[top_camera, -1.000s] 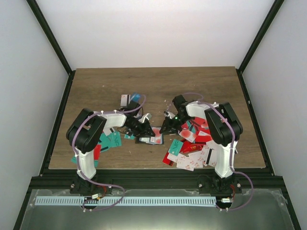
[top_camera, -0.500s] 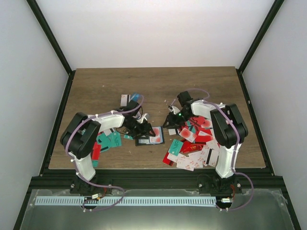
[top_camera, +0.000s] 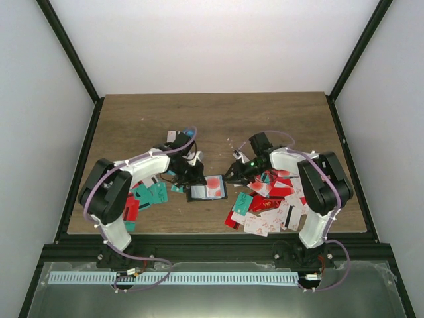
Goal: Put the credit cards into the card holder
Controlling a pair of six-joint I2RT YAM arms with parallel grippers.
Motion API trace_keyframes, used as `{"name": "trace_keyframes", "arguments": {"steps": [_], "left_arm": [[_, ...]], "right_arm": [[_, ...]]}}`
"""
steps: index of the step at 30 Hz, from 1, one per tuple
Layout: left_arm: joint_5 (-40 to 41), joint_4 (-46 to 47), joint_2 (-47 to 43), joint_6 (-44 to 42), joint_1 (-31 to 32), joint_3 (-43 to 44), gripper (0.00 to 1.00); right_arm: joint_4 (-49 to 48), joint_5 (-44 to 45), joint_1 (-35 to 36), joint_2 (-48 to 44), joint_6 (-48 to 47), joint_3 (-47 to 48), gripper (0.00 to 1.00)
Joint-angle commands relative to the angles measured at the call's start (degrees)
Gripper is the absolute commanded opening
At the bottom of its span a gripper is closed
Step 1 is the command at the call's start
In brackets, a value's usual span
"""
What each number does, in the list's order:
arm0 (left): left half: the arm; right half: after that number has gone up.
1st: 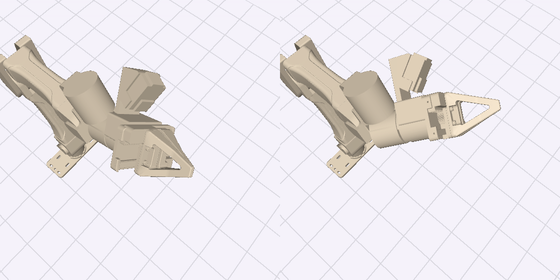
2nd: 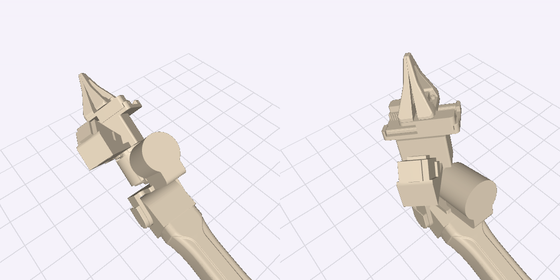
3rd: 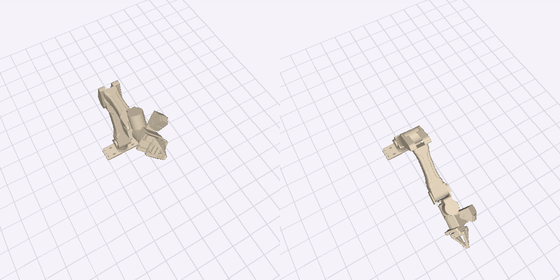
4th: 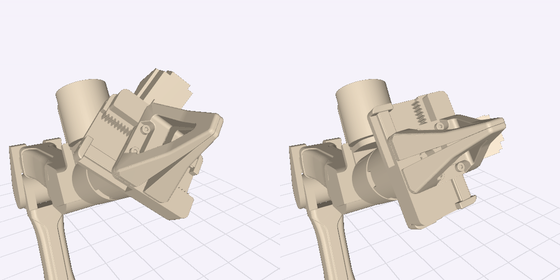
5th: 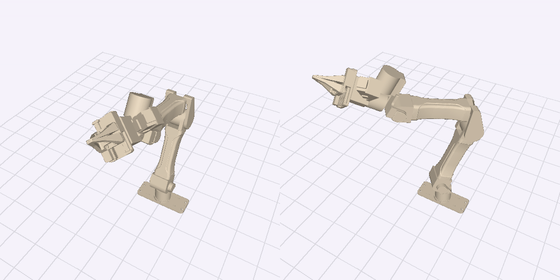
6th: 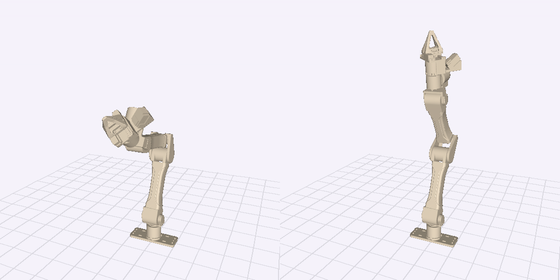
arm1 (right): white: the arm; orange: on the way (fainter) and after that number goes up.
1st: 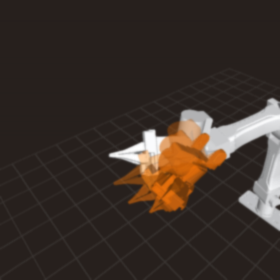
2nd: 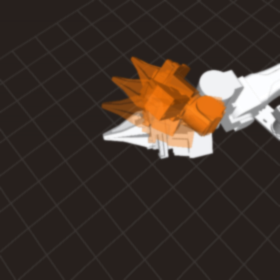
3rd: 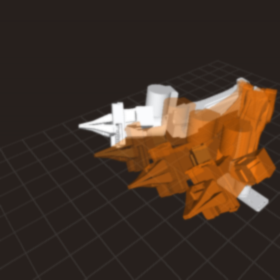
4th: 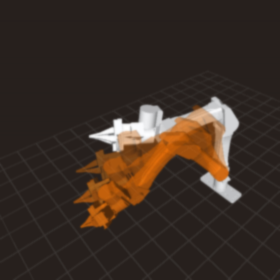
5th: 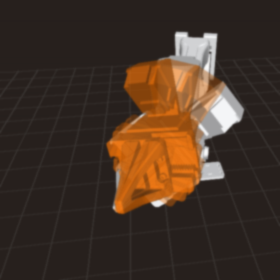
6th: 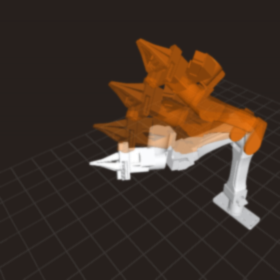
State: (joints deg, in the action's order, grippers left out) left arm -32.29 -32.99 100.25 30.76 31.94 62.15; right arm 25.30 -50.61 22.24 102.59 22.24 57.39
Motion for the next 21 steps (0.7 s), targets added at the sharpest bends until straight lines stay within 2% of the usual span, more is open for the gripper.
{"name": "trace_keyframes", "arguments": {"steps": [1,10,21], "left_arm": [[1.21,0.25,1.82,-0.01,0.67,1.40,0.04],[0.84,1.30,6.73,-0.18,1.70,3.21,0.04],[5.04,-0.74,8.81,-1.21,2.25,3.17,0.04]], "right_arm": [[-5.22,-4.30,-0.18,-1.07,3.22,-1.42,0.33],[-5.62,-4.63,-0.11,1.19,2.99,-1.41,0.33],[-5.52,-5.43,-0.08,4.47,2.40,0.12,0.33]]}}
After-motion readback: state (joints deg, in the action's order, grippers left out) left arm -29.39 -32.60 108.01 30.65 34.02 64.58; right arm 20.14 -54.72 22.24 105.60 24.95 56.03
